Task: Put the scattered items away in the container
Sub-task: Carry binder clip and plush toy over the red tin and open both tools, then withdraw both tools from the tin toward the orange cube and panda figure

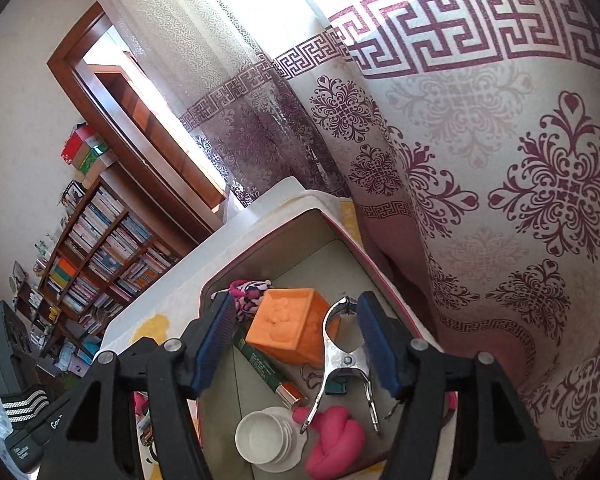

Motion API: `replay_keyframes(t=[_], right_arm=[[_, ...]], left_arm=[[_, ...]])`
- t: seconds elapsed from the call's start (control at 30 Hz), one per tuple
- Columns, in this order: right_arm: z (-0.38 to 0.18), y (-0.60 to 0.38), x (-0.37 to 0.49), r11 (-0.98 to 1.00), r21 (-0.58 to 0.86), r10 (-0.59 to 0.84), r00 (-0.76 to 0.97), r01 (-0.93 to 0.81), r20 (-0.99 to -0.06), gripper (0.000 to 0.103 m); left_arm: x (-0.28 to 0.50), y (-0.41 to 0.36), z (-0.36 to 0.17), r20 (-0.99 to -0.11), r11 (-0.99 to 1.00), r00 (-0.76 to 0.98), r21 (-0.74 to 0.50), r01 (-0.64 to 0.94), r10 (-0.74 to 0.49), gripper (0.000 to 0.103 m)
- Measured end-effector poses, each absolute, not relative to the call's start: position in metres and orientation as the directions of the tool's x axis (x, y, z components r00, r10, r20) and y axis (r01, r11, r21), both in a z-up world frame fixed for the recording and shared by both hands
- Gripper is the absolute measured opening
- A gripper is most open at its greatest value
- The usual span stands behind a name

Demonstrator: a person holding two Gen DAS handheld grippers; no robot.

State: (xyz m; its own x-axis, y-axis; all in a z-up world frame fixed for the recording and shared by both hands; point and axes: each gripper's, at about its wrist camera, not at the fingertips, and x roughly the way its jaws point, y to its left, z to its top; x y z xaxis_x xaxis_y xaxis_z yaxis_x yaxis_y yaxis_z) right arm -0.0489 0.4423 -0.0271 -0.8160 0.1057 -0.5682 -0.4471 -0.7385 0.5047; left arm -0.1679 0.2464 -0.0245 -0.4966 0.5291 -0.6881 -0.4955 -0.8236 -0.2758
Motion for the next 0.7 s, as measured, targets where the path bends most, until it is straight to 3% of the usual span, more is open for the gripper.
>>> replay_keyframes(t=[0.33,0.37,0.43,0.7], right_arm=[[-0.017,0.419,-0.049,-0.790,0.463,0.129,-0.847,-0.402,-0.515,0.073],[-0.017,0.417,-0.049,-0.797,0.456,0.130,-0.850,-0.396,-0.511,0.075],[-0.016,0.410,-0.051,-0.810,0.442,0.130,-0.852,-0.386,-0.507,0.075],[-0.016,0.380,-0.061,-0.866,0.387,0.096,-0.864,-0.317,-0.494,0.075]], left_arm=[[-0.160,0.148,-0.009,-0.647,-0.899,-0.631,-0.229,-0.374,0.428,0.088],[-0.161,0.136,-0.010,-0.647,-0.908,-0.643,-0.227,-0.352,0.411,0.089],[-0.165,0.112,-0.015,-0.642,-0.928,-0.671,-0.227,-0.294,0.370,0.102],[-0.184,0.034,-0.037,-0.654,-0.968,-0.721,-0.231,-0.098,0.229,0.102]])
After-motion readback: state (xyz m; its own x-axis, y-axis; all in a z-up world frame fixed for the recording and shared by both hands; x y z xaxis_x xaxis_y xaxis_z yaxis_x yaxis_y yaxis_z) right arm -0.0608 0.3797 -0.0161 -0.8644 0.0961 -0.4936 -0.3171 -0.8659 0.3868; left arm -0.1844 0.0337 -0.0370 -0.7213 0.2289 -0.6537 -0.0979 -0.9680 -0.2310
